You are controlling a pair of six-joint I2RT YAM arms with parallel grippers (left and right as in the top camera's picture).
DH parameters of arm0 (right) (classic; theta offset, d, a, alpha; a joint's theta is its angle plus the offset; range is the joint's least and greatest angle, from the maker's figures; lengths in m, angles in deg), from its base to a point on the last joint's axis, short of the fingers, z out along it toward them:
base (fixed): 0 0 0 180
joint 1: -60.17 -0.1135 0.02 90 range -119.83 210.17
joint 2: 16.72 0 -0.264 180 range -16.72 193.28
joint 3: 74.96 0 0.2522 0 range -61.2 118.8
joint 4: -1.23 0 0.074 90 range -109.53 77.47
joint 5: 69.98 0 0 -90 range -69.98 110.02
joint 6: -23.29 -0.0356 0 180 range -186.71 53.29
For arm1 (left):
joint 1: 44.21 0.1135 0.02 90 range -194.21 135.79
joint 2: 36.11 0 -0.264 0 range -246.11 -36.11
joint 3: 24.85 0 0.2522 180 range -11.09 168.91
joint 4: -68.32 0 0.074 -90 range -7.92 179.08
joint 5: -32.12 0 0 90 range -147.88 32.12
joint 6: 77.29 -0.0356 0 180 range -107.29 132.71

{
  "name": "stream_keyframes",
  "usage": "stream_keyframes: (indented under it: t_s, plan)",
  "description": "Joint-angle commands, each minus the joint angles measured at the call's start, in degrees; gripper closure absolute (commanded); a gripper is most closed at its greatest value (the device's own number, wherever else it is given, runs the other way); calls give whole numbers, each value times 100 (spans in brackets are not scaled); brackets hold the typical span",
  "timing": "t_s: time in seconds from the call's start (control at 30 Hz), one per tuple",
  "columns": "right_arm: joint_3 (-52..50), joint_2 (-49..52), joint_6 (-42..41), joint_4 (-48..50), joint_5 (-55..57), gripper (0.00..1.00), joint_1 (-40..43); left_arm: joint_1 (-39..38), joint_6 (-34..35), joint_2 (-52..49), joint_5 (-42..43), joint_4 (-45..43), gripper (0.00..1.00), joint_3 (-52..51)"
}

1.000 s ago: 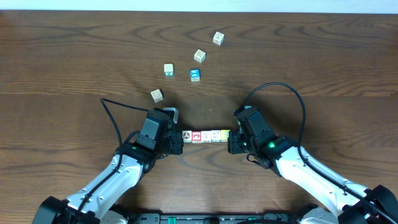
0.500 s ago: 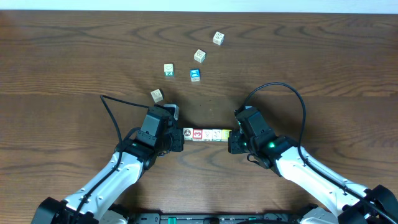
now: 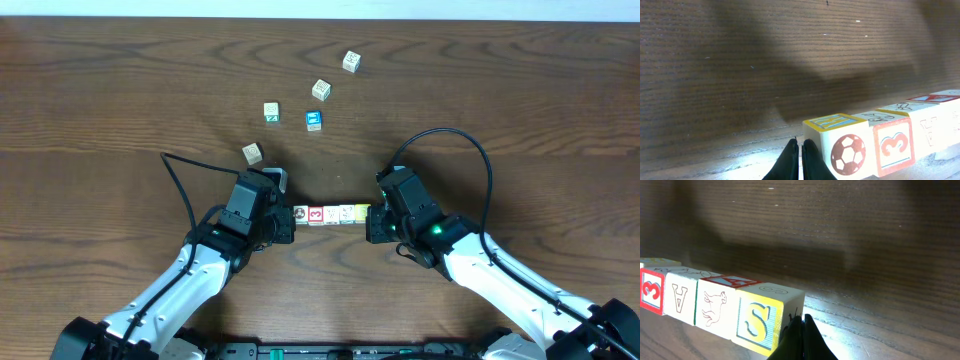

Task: Lift 5 blocks

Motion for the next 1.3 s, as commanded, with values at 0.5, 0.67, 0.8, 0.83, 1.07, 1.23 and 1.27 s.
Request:
stream_keyframes:
  t_s: [0.5, 0.67, 0.8, 0.83, 1.07, 1.23, 1.27]
  plan:
    - [448, -114, 81, 70, -1198, 99, -264, -188, 52, 387, 1043, -90, 93, 396]
    - [664, -114, 162, -94, -1191, 99, -264, -188, 52, 387, 1043, -92, 93, 396]
    - [754, -114, 192, -197, -1191, 99, -264, -188, 52, 387, 1043, -94, 93, 396]
    - [754, -114, 190, -208, -1191, 99, -264, -188, 55, 389, 1043, -94, 93, 396]
    - [754, -114, 192, -234, -1172, 99, -264, -188, 57, 468, 1045, -92, 93, 481]
    - [754, -114, 188, -232, -1174, 99, -264, -188, 55, 568, 1045, -87, 93, 522]
    - [756, -114, 188, -229, -1174, 99, -264, -188, 55, 568, 1045, -85, 93, 522]
